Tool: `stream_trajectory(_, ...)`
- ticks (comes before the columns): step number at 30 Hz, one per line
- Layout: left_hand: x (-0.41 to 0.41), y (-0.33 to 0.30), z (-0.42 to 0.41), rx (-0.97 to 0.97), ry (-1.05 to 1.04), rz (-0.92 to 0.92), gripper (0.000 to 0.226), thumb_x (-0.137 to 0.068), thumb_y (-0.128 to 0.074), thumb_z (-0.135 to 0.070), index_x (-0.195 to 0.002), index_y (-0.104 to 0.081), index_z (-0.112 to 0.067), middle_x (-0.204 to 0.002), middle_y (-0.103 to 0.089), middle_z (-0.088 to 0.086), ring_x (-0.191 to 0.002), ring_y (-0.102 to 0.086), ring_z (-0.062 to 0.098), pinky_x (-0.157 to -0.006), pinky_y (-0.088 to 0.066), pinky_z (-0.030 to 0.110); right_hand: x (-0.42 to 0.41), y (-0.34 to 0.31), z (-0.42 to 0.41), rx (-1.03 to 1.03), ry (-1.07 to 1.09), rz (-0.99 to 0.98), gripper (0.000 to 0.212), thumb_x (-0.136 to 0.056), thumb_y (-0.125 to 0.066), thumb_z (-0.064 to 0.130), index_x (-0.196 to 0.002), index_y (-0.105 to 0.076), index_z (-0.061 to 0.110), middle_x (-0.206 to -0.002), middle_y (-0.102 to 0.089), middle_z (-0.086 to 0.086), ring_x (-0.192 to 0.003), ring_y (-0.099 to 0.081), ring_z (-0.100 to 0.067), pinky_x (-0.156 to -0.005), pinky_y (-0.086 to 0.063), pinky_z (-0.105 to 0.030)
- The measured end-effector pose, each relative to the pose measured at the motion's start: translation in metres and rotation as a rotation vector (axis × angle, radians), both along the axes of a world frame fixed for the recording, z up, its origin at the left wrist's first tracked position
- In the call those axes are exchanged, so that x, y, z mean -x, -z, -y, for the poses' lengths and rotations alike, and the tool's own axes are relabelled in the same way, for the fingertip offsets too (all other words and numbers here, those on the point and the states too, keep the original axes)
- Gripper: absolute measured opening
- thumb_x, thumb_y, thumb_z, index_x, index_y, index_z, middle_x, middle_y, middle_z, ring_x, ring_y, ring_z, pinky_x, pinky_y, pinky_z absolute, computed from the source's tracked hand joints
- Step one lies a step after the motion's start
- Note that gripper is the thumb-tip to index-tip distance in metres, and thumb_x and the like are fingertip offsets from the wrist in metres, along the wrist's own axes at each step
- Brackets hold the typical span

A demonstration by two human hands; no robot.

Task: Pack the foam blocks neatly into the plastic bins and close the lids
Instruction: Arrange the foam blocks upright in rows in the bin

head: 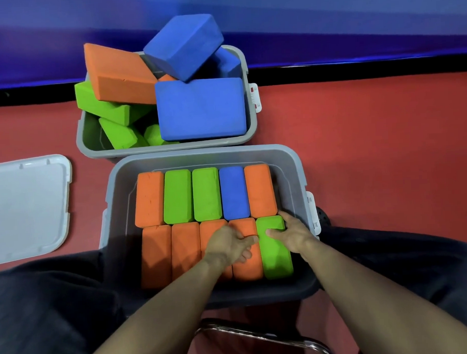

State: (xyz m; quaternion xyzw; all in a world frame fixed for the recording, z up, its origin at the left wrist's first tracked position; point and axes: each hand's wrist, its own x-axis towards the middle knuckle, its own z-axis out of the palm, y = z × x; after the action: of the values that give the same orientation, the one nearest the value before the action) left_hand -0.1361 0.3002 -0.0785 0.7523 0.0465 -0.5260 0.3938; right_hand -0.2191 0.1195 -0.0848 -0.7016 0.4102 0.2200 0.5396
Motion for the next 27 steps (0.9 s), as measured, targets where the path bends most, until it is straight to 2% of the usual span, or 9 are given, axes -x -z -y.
stream_trajectory(2, -0.002, -0.005, -0.009, 0.071, 0.065, 0.065, 0.028, -0.091, -0.075, -0.034, -0.083, -0.065, -0.009, -0.069, -0.073, 0.003, -0.054, -0.064, 0.014, -0.058, -0.053, 0.026, -0.002, -0.005, -0.003, 0.077, -0.023, 0.010, 0.062, -0.087, -0.080, 0.020, -0.143, -0.054, 0.024, -0.115, -0.071, 0.003, -0.103, -0.069, -0.017, -0.097, -0.055, -0.037)
stream_trajectory(6, -0.023, -0.015, -0.036, 0.111, -0.065, 0.346, 0.020, -0.086, -0.080, -0.035, -0.086, -0.067, -0.018, -0.079, -0.070, -0.004, -0.071, -0.061, 0.015, -0.076, -0.052, 0.033, -0.009, -0.022, -0.009, 0.265, -0.151, 0.009, 0.053, -0.086, -0.079, 0.021, -0.136, -0.060, 0.022, -0.116, -0.072, -0.001, -0.101, -0.069, -0.021, -0.093, -0.056, -0.038)
stream_trajectory(11, -0.065, -0.049, -0.079, -0.051, -0.214, 0.604, 0.041, -0.088, -0.077, -0.036, -0.118, -0.062, -0.012, -0.118, -0.065, 0.003, -0.108, -0.061, 0.021, -0.094, -0.045, 0.029, -0.019, -0.053, -0.018, 0.335, -0.206, 0.069, 0.067, -0.089, -0.075, 0.025, -0.150, -0.046, 0.022, -0.143, -0.054, 0.001, -0.122, -0.057, -0.020, -0.104, -0.046, -0.030)
stream_trajectory(15, -0.086, -0.056, -0.134, -0.334, -0.336, 0.816, 0.061, -0.079, -0.075, -0.052, -0.121, -0.062, -0.010, -0.123, -0.060, 0.019, -0.120, -0.055, 0.040, -0.101, -0.045, 0.049, -0.028, -0.078, -0.012, 0.470, -0.310, 0.056, 0.061, -0.094, -0.069, 0.033, -0.149, -0.046, 0.022, -0.148, -0.050, -0.003, -0.137, -0.047, -0.026, -0.111, -0.042, -0.039)
stream_trajectory(19, -0.087, -0.060, -0.168, -0.543, -0.491, 0.643, 0.094, -0.079, -0.077, -0.057, -0.147, -0.040, -0.003, -0.152, -0.040, 0.022, -0.144, -0.034, 0.038, -0.117, -0.030, 0.051, -0.023, -0.086, -0.016, 0.465, -0.286, -0.036, 0.079, -0.094, -0.066, 0.043, -0.157, -0.030, 0.013, -0.162, -0.033, -0.007, -0.146, -0.036, -0.028, -0.116, -0.034, -0.036)
stream_trajectory(21, -0.088, -0.053, -0.174, -0.541, -0.499, 0.535, 0.101, -0.078, -0.074, -0.063, -0.150, -0.035, -0.004, -0.154, -0.039, 0.021, -0.144, -0.035, 0.038, -0.117, -0.029, 0.052, -0.025, -0.077, -0.020, 0.463, -0.280, -0.035, 0.084, -0.083, -0.062, 0.058, -0.155, -0.035, 0.024, -0.165, -0.027, -0.008, -0.150, -0.028, -0.032, -0.118, -0.032, -0.046)
stream_trajectory(23, -0.088, -0.048, -0.174, -0.545, -0.461, 0.494, 0.103, -0.078, -0.072, -0.066, -0.151, -0.033, -0.006, -0.152, -0.042, 0.019, -0.142, -0.039, 0.038, -0.117, -0.029, 0.052, -0.026, -0.066, -0.021, 0.519, -0.314, -0.071, 0.080, -0.087, -0.060, 0.059, -0.156, -0.031, 0.031, -0.170, -0.009, -0.003, -0.156, -0.007, -0.032, -0.121, -0.023, -0.057)
stream_trajectory(25, -0.088, -0.045, -0.173, -0.572, -0.424, 0.506, 0.102, -0.078, -0.071, -0.067, -0.151, -0.033, -0.007, -0.151, -0.042, 0.018, -0.141, -0.040, 0.038, -0.116, -0.030, 0.052, -0.021, -0.060, -0.021, 0.547, -0.326, -0.106, 0.082, -0.094, -0.060, 0.053, -0.161, -0.020, 0.027, -0.170, 0.010, 0.001, -0.157, 0.008, -0.025, -0.121, -0.019, -0.062)
stream_trajectory(27, -0.089, -0.046, -0.171, -0.595, -0.418, 0.508, 0.099, -0.078, -0.072, -0.067, -0.148, -0.036, -0.006, -0.148, -0.045, 0.019, -0.138, -0.043, 0.040, -0.113, -0.034, 0.053, -0.016, -0.054, -0.021, 0.583, -0.323, -0.112, 0.083, -0.096, -0.058, 0.053, -0.161, -0.018, 0.023, -0.169, 0.015, 0.003, -0.156, 0.012, -0.022, -0.120, -0.021, -0.064)
